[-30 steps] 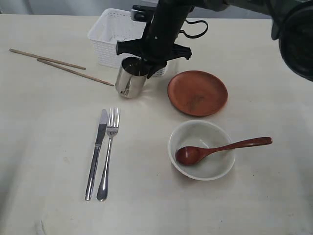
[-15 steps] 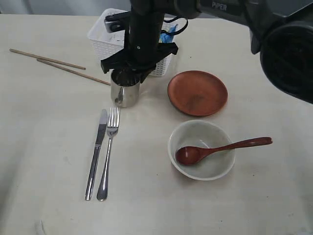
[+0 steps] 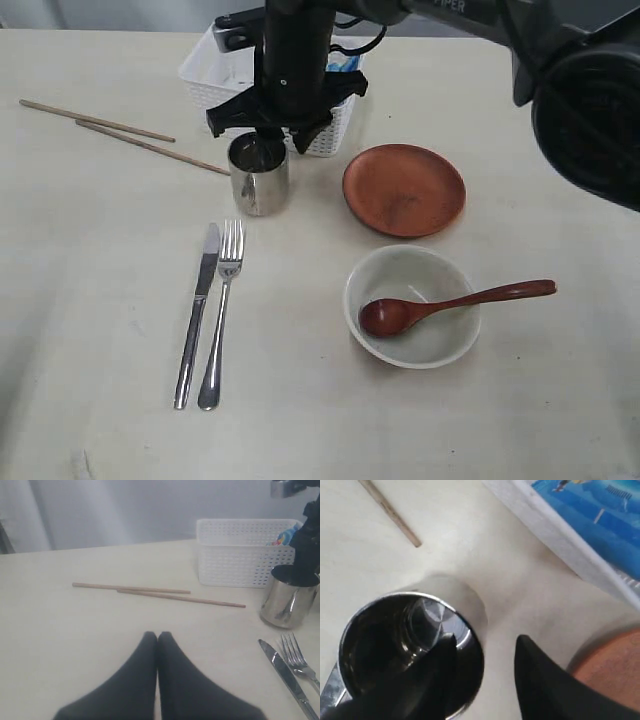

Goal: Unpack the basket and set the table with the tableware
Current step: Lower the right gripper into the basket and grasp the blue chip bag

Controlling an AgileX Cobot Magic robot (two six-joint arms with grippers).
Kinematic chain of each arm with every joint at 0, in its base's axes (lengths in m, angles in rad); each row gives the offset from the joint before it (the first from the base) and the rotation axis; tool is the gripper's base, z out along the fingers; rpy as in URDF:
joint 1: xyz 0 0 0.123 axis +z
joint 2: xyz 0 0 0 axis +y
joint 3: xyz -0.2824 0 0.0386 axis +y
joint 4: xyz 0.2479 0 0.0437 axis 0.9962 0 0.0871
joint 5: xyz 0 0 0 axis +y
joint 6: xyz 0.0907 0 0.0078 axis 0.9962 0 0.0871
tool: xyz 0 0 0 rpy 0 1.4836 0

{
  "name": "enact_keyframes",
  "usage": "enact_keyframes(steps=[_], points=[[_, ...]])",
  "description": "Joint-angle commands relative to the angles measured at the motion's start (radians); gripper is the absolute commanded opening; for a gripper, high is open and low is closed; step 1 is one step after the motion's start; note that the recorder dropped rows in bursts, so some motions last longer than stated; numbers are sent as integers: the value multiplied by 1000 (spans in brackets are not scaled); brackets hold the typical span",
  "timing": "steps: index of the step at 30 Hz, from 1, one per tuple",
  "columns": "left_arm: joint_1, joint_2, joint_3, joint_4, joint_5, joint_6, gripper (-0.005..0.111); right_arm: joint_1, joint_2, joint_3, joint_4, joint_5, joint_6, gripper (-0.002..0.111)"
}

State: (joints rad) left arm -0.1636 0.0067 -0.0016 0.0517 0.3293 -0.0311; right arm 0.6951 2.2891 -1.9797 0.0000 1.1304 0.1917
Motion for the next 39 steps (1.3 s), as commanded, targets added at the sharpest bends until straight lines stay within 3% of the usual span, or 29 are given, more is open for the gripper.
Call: enact_keyframes(steps=[1,3,5,7,15,39], points=[[3,-7,2,-2,-8,2,0,-7,-7,-97,-51,58,-4,38],[3,-7,2,-2,-8,2,0,-7,-7,-179,-156,91,37,40],[3,-7,2,-2,-8,2,0,-7,-7,-243,-287,91,87,56],[3,-7,2,-2,-8,2,0,-16,-3,-256,-327,91,135,62],[3,-7,2,-2,-8,2,0,-124,65,-256,-117,79,172,45],[3,-7,2,-2,-8,2,0,-156,109,-257,26,22,130,45]])
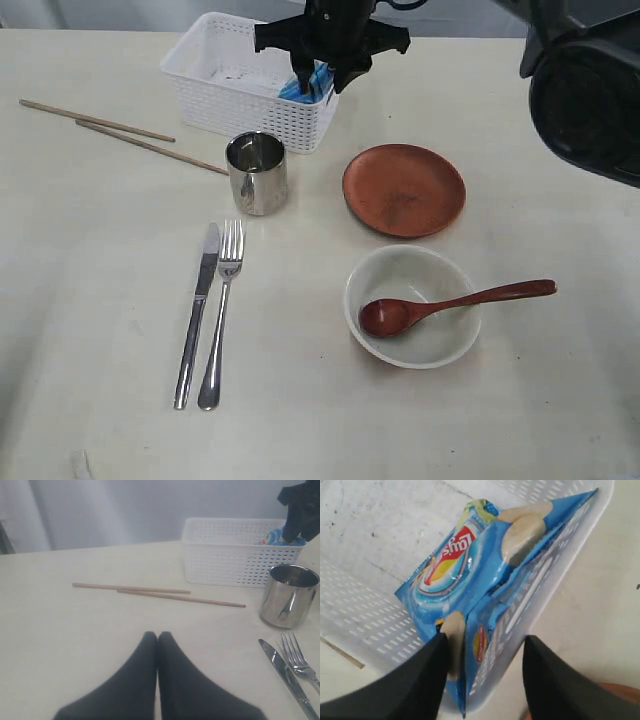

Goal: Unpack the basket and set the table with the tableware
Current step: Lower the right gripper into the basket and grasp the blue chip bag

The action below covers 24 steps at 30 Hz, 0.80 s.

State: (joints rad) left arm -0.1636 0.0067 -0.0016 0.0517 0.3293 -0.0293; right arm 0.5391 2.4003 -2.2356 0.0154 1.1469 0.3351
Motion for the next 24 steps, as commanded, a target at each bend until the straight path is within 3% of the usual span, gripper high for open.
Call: enact_keyframes(steps=[1,18,24], points=[[3,-7,2,-2,-8,0,0,-1,-2,-2,7,15,-13,45],[3,-7,2,-2,-8,0,0,-2,3,-54,55,0,-13,45],[3,-7,2,-2,-8,0,0,-2,31,-54,58,14,-9,53]])
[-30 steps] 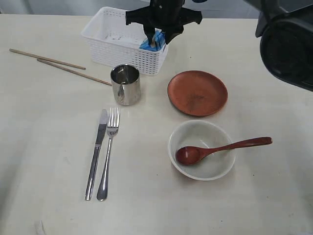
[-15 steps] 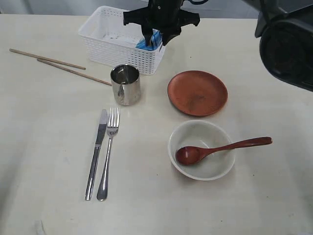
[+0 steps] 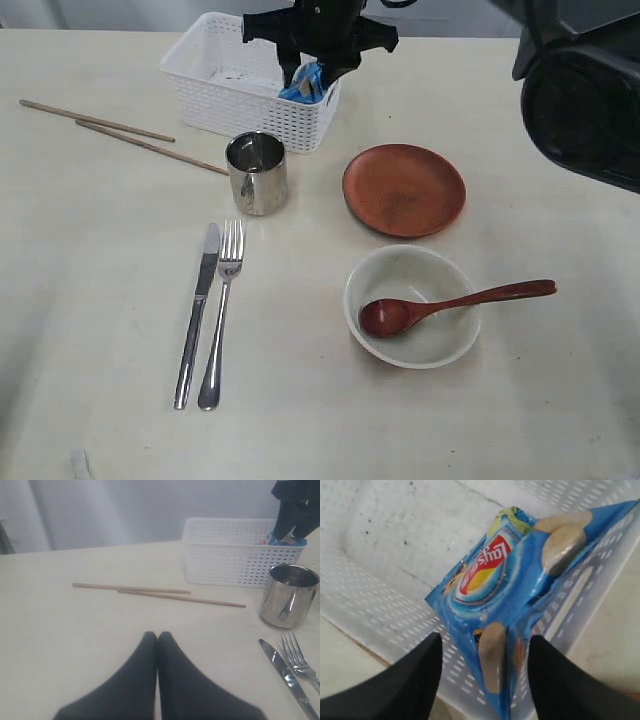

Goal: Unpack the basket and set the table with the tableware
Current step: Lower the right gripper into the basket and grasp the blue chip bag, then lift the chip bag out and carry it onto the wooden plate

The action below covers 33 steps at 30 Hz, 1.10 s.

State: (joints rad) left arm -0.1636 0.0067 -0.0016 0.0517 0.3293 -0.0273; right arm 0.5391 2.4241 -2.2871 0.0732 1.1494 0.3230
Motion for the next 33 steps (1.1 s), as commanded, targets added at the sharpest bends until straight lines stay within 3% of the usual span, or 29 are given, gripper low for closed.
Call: enact_keyframes(steps=[1,9,11,16,24,30,33], points=[[3,-7,2,-2,-8,-2,0,-2,10,-2,0,10,5,53],[3,-7,2,-2,-8,-2,0,-2,22,-2,5,18,5,50],[3,-7,2,-2,-8,-2,0,-2,22,-2,5,18,5,40],[3,-7,2,-2,-8,-2,0,-2,22,-2,5,16,-25,-1],[3,-7,2,-2,-8,-2,0,-2,-5,-15,5,14,-68,0],[3,-7,2,-2,-8,-4,0,1,-75,-157,-57,72,-121,0],[3,-7,2,-2,-8,-4,0,-6,-144,-114,-73,72,-146,0]])
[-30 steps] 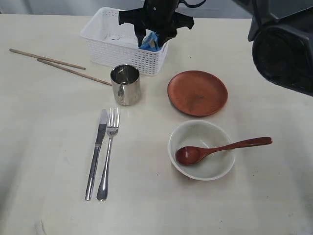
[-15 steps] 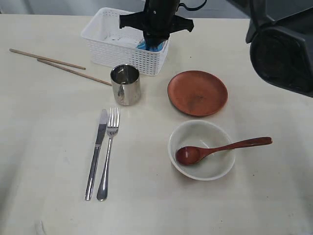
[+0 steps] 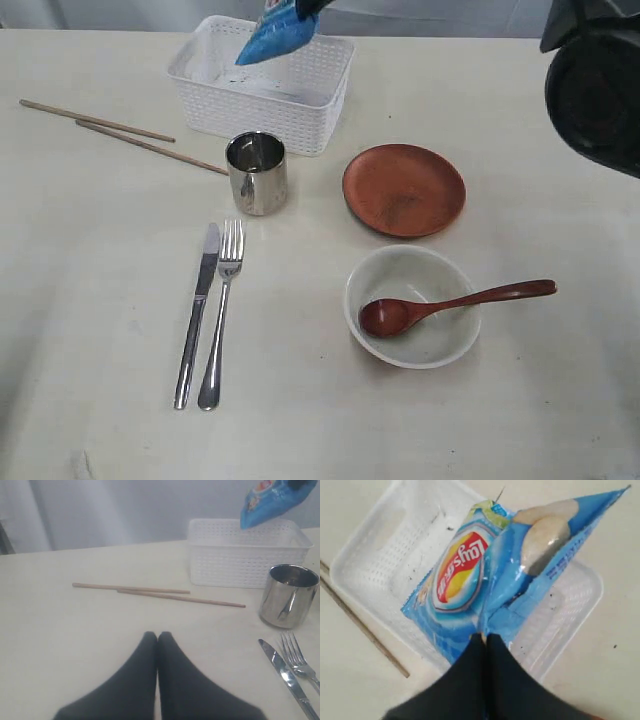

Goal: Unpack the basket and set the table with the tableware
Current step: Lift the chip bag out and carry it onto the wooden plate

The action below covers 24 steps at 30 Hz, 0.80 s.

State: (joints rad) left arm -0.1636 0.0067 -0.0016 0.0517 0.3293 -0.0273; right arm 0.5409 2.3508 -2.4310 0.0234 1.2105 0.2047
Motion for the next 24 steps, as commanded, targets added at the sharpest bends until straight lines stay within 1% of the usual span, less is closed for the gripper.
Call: enact_keyframes(steps=[1,2,5,11,15,19,22,24], points=[[3,-7,2,-2,-8,-4,0,-10,-104,68,-29,11,-29,0],[3,-7,2,-2,-8,-4,0,-12,-124,95,-29,11,-29,0],[3,-7,2,-2,-8,-4,0,-34,-228,266,-35,11,-33,0],[3,-7,2,-2,-8,-4,0,-85,-389,508,-37,11,-47,0],[3,-7,2,-2,-8,-4,0,-114,-480,659,-33,11,-67,0],[3,-7,2,-2,-8,-4,0,-144,-552,846,-2,11,-70,0],[3,-7,2,-2,-8,-4,0,-148,-574,968,54,-63,-91,0],[3,-7,2,-2,-8,-4,0,-148,-577,1036,110,-132,-146,0]])
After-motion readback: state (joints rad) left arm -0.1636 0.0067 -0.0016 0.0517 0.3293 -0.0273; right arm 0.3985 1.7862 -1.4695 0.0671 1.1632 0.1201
